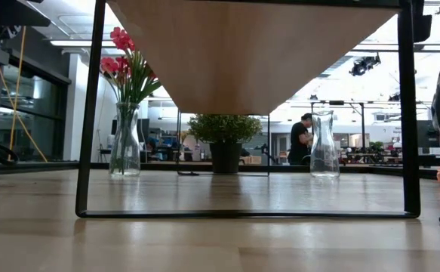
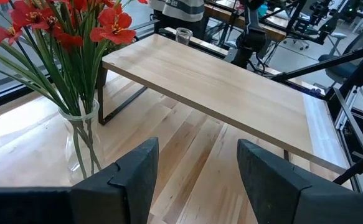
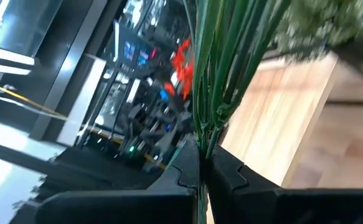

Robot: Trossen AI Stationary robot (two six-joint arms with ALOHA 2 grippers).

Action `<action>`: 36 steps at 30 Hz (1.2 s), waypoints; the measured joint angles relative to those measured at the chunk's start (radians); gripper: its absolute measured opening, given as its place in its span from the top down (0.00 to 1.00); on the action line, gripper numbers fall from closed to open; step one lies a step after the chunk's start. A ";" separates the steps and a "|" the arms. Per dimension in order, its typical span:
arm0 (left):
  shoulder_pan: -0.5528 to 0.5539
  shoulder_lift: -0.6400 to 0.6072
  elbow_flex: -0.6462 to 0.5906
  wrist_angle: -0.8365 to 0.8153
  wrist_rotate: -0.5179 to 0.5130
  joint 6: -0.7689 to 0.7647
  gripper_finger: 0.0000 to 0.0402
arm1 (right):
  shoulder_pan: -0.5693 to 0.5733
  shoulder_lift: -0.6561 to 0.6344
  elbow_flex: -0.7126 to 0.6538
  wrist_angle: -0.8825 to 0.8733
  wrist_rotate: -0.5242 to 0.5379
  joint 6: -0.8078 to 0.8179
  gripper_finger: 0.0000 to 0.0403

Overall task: Pick and place flowers into a vace then onto a shelf
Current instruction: Put the blue flowers into the right transparent vase

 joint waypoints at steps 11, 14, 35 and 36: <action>0.000 0.000 0.000 0.000 0.000 0.000 0.38 | 0.000 -0.010 0.000 0.000 0.190 -0.177 0.99; 0.000 0.000 0.000 0.000 0.000 0.000 0.38 | 0.000 -0.010 0.000 0.000 0.252 -0.232 0.99; 0.000 0.000 0.000 0.000 0.002 0.000 0.38 | 0.000 -0.008 0.000 0.162 0.540 -0.655 1.00; 0.000 0.000 0.000 0.000 0.002 0.000 0.38 | 0.000 -0.008 0.000 0.178 0.544 -0.679 1.00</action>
